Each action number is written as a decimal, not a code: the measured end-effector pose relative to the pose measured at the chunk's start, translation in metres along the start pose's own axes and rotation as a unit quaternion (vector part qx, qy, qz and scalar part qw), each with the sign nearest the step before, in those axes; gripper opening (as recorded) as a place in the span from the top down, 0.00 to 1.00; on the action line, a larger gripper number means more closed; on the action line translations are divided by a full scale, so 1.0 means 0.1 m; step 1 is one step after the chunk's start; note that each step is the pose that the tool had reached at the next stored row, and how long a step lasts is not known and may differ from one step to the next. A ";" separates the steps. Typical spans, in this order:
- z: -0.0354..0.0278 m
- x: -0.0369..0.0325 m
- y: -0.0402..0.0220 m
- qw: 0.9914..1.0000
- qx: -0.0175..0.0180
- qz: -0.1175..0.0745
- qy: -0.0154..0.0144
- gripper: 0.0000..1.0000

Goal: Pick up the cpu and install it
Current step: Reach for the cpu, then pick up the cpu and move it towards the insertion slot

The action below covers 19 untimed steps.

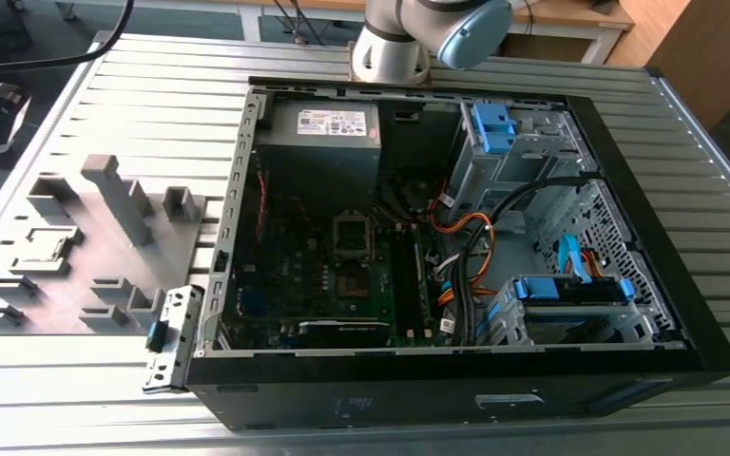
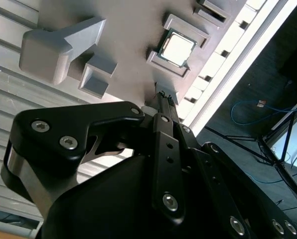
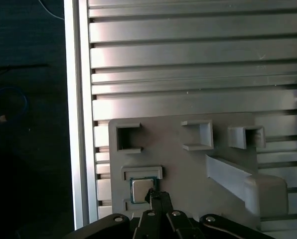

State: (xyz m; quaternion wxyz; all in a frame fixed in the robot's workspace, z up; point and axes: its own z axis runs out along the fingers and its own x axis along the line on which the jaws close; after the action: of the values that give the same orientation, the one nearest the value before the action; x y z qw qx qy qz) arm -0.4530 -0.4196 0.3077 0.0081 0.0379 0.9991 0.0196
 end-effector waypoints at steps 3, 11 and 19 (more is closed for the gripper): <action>0.012 0.028 -0.031 1.000 0.000 0.000 0.000 0.89; 0.033 0.043 -0.106 1.000 0.002 0.000 0.000 0.89; 0.038 0.043 -0.112 1.000 0.002 0.000 0.000 0.89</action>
State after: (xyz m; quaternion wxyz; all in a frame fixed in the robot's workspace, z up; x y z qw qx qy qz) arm -0.4581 -0.4303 0.3034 0.0080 0.0380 0.9991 0.0178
